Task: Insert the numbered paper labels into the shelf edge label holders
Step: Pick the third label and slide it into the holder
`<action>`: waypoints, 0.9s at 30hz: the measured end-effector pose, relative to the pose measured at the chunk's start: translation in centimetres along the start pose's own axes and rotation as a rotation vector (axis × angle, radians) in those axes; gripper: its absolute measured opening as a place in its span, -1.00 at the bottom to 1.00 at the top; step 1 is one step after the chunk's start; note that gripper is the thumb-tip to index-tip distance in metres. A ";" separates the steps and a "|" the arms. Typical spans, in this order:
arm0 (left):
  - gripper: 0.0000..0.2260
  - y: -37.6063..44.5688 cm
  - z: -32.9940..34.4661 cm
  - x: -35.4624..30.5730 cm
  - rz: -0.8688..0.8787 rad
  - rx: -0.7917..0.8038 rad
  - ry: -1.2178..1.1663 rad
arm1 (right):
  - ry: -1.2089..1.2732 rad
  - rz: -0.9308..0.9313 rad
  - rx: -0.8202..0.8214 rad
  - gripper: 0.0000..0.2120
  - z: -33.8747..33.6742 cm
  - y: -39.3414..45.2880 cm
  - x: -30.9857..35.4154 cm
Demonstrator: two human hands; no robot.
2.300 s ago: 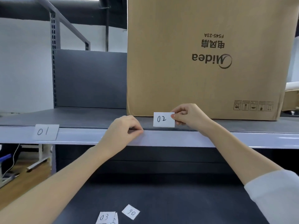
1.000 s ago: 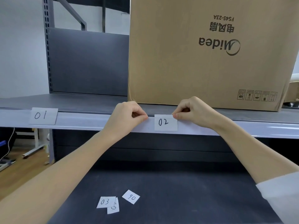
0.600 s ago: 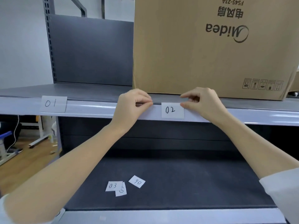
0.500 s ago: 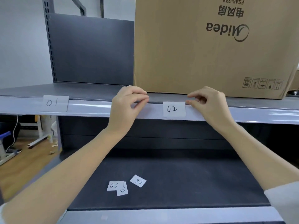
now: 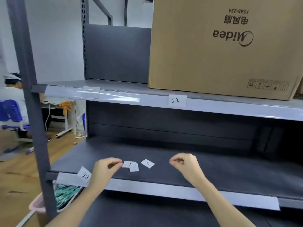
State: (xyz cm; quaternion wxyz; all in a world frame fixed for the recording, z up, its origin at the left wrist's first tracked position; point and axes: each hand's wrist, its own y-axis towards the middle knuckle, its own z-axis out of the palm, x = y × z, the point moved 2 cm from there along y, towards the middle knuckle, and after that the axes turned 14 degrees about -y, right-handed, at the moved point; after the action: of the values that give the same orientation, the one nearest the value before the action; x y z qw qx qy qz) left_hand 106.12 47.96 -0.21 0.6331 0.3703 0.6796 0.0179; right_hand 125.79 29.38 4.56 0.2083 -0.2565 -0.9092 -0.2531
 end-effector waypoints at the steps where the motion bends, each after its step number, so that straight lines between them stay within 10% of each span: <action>1: -0.59 -1.1 -0.1 0.6 -0.045 0.005 0.000 | 0.037 0.028 0.046 -0.90 0.8 -0.9 -0.3; 27: -0.65 9.1 -1.7 15.3 -0.220 0.225 -0.015 | -0.113 0.407 0.322 -0.62 21.9 11.0 1.2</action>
State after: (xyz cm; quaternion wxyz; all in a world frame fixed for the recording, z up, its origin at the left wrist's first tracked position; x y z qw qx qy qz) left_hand 110.17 63.41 -8.35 0.5909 0.3624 0.7088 -0.1306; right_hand 125.73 50.34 -8.15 0.2421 -0.4111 -0.8778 -0.0434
